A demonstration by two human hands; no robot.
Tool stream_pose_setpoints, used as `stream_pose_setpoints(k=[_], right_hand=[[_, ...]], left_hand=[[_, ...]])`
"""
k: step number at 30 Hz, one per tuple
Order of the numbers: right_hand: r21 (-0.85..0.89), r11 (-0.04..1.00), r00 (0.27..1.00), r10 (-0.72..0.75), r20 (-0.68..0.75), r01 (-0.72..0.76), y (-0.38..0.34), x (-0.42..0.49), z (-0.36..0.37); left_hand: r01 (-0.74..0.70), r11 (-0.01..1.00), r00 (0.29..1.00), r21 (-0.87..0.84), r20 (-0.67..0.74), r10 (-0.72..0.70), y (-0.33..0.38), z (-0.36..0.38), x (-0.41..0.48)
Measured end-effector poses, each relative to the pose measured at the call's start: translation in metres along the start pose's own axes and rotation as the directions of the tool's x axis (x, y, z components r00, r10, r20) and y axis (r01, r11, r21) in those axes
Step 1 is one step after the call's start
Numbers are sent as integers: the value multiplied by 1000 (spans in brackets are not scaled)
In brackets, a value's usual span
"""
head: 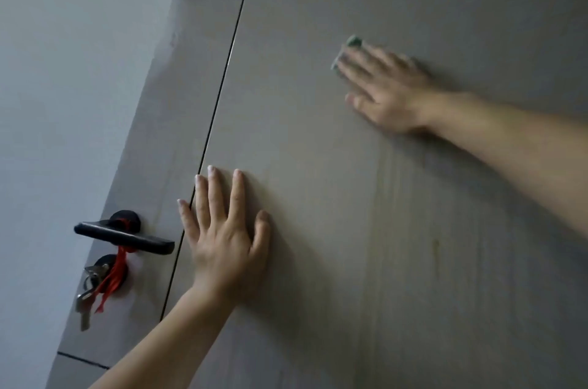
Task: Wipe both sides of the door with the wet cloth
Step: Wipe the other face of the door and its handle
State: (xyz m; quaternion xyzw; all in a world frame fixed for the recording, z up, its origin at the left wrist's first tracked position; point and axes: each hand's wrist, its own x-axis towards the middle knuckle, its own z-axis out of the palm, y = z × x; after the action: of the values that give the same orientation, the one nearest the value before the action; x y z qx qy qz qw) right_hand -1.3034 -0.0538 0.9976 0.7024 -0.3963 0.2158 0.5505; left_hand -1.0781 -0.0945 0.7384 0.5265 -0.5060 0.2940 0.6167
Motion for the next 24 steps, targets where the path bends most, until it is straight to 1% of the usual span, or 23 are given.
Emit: stream_pose_setpoints(k=[1,2,3,4,5,6,7,8,9,10,11,12,13,14,15,16,17,19,20,21,22,23,24], right_hand=[[35,989,989,147,-7,-146,23,6,-8],[62,971,972,232,-22,-231,33,9,-10],[65,965,967,255,-25,-253,29,5,-9],[32,978,977,207,-40,-206,19,-3,-1],[-2,996,995,84,-54,-84,3,-19,11],[-27,997,995,-70,-67,69,-11,-38,24],[-22,981,978,-196,-77,195,-18,-57,33],[-39,966,964,-256,-72,254,-13,-67,37],[-54,969,968,-244,-64,241,2,-67,33],[-44,988,986,-152,-71,149,22,-58,25],[-9,1000,996,-2,-86,1,42,-45,16],[43,985,981,169,-92,-165,63,-31,7],[117,941,942,327,-72,-317,79,-18,0],[181,893,902,428,-58,-412,87,-10,-4],[201,881,892,447,-62,-428,82,-9,-6],[184,900,909,412,-66,-395,71,-16,-3],[143,938,940,331,-86,-317,54,-30,5],[61,997,988,53,-148,-44,19,-78,31],[10,995,984,-101,-150,104,9,-105,45],[-38,981,973,-195,-124,192,9,-124,51],[-68,972,968,-229,-100,223,23,-132,52],[-86,979,975,-192,-115,182,42,-129,49],[-63,996,988,-74,-137,65,62,-122,43]], left_hand=[[-20,1000,1000,8,-3,20,6,-1,0],[-62,998,998,13,-14,62,15,-1,1],[-117,993,993,8,-24,117,25,-1,2],[-170,985,985,-5,-24,170,37,-1,3],[-213,977,977,-21,-14,212,49,1,5],[-248,968,969,-33,3,248,60,3,5],[-278,960,960,-37,21,279,69,6,6],[-299,954,953,-31,37,300,76,9,6],[-309,951,950,-20,48,309,80,12,6],[-306,952,951,-10,53,306,82,14,5],[-295,955,954,-4,55,295,83,15,4],[-286,958,957,-2,56,286,85,16,3],[-283,959,958,-3,56,283,86,17,3],[-283,959,958,-4,49,282,87,17,2],[-284,959,958,-6,39,284,88,17,2],[-285,958,958,-7,30,285,89,17,2],[-286,958,958,-6,26,286,89,17,2],[-287,958,957,-8,39,287,87,17,3],[-287,958,957,-13,48,287,87,16,3],[-287,958,956,-20,58,288,87,16,4],[-287,957,955,-27,66,288,88,15,4],[-285,958,955,-29,71,287,88,14,4],[-279,960,957,-28,73,280,90,13,4]])
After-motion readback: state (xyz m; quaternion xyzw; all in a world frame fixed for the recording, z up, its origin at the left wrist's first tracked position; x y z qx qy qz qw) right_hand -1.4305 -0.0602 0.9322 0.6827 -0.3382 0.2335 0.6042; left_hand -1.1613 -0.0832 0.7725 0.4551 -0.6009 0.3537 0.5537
